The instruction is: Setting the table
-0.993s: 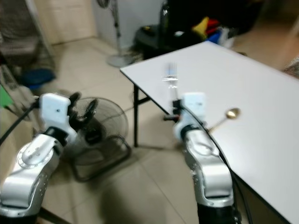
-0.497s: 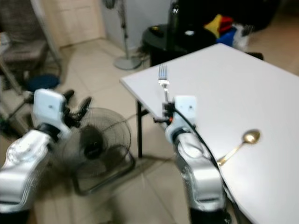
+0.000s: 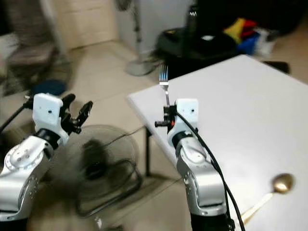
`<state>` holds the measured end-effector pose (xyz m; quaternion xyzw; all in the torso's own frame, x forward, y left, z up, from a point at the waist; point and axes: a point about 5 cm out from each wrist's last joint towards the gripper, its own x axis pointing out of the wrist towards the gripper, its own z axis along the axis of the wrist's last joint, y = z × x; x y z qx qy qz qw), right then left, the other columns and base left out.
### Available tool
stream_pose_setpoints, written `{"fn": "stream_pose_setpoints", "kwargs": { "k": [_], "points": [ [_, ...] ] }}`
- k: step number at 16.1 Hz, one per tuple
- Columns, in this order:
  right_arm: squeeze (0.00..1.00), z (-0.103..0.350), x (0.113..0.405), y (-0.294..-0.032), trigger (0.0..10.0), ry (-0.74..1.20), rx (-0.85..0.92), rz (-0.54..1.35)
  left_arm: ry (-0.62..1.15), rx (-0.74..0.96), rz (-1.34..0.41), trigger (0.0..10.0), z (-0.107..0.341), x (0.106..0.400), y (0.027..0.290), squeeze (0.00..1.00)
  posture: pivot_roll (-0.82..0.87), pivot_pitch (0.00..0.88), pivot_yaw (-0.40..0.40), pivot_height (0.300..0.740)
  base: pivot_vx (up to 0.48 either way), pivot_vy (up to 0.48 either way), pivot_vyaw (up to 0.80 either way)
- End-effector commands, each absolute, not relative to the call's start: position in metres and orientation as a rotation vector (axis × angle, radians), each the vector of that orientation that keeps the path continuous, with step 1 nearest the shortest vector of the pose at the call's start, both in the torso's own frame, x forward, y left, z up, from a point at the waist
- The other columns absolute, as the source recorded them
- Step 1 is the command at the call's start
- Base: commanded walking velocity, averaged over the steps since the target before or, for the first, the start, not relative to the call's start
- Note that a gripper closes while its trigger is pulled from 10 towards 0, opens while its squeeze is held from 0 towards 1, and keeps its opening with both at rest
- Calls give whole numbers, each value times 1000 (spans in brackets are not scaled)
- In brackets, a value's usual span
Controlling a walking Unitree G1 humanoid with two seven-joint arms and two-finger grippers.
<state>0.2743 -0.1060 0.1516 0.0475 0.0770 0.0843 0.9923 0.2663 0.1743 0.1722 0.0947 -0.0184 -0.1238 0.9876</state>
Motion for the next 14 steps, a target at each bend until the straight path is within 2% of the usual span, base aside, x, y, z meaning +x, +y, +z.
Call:
{"fn": "stream_pose_setpoints", "kwargs": {
  "k": [1,5,9,14],
  "points": [
    [0,156,276,-111,10000,130,92,153,-46,187,-274,10000,174,267,168,0,212,0,68,727,480,0,0],
    [0,157,276,-117,10000,125,75,127,-46,183,-277,10000,174,268,165,0,199,0,69,727,474,0,0],
    [0,157,275,-123,10000,129,71,98,-45,177,-276,10000,172,269,163,0,188,0,67,727,0,0,0],
    [0,157,272,-128,10000,130,64,77,-40,173,-286,10000,169,271,159,0,161,0,75,727,0,439,-800]
  ]
}}
